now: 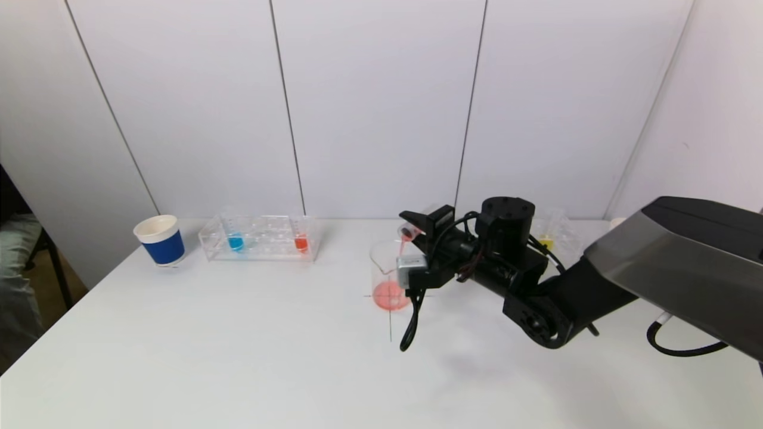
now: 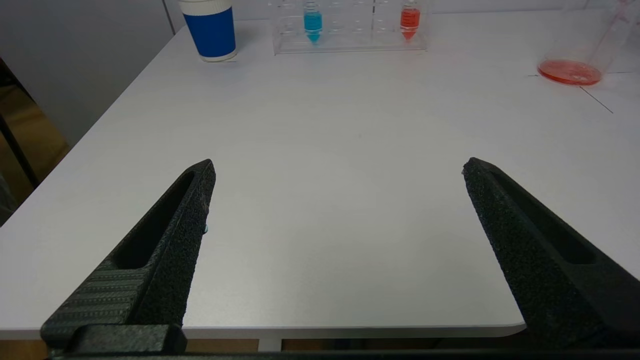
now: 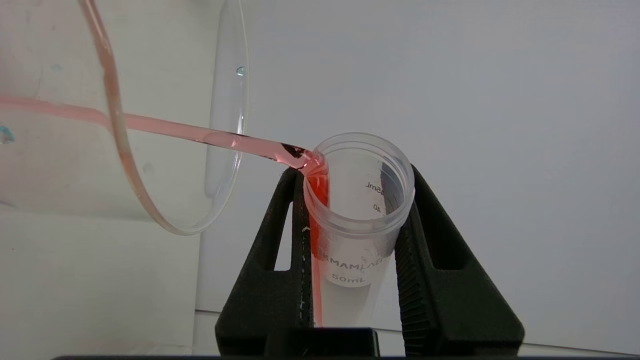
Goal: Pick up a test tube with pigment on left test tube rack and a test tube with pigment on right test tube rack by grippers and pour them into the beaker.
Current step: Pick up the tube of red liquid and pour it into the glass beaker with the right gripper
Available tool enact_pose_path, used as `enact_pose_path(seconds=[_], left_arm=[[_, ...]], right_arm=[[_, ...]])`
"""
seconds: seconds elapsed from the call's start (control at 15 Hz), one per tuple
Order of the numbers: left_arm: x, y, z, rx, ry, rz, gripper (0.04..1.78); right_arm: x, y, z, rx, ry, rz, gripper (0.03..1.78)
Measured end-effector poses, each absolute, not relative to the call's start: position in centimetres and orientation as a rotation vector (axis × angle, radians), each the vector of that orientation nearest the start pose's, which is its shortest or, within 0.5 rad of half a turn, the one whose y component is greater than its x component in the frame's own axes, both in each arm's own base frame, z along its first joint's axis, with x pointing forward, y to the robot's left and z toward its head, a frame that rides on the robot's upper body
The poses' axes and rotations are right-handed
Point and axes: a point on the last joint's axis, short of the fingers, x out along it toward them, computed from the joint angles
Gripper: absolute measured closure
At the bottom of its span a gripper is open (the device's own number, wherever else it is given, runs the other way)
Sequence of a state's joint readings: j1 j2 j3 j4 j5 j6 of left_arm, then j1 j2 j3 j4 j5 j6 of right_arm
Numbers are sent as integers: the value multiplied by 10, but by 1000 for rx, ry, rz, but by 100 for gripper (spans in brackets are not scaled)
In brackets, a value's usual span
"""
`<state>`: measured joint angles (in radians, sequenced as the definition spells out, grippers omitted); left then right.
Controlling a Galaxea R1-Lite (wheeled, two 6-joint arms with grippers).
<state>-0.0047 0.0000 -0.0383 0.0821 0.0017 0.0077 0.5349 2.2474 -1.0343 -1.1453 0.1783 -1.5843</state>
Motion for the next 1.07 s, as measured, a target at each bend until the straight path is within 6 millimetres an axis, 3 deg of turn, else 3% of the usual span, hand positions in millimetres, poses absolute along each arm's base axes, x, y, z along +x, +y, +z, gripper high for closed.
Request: enact_pose_path(seconds=[1.07], left_arm=[[-26,0,78,8,44,-4,9]], right_arm=[[360,219,92,-1611,-535,607,129]])
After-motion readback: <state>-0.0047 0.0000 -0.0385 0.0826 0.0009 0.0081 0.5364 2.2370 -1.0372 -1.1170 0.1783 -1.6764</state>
